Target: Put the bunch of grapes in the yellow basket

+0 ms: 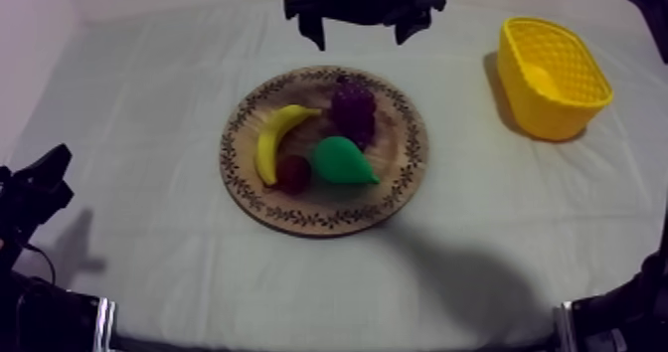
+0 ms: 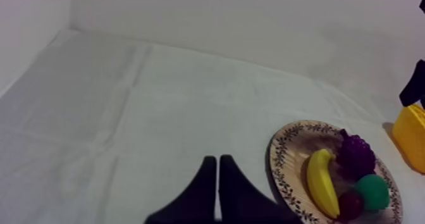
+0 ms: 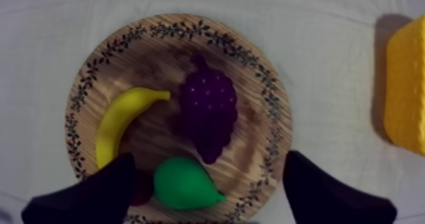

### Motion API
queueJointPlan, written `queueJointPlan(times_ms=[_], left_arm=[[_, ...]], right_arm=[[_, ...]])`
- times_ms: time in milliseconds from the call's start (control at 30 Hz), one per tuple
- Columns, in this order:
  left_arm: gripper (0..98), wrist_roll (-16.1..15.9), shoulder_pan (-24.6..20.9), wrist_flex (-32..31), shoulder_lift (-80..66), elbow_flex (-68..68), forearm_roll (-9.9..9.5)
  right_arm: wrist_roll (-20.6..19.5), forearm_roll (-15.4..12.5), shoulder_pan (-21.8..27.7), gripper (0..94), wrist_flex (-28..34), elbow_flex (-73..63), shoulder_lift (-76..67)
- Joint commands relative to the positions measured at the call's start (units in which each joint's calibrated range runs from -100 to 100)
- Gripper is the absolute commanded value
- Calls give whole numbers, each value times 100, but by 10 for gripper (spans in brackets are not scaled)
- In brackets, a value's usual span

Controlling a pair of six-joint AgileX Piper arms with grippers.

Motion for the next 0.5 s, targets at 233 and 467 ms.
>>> queueJointPlan(times_ms=[233,467], left_arm=[[1,-1,-2,-5,0,-2,1],[1,-1,-2,-5,0,-2,1]], right_arm=[[-24,-98,48,725,-41,47,242],[-110,-121,40,727,-306,174,679]])
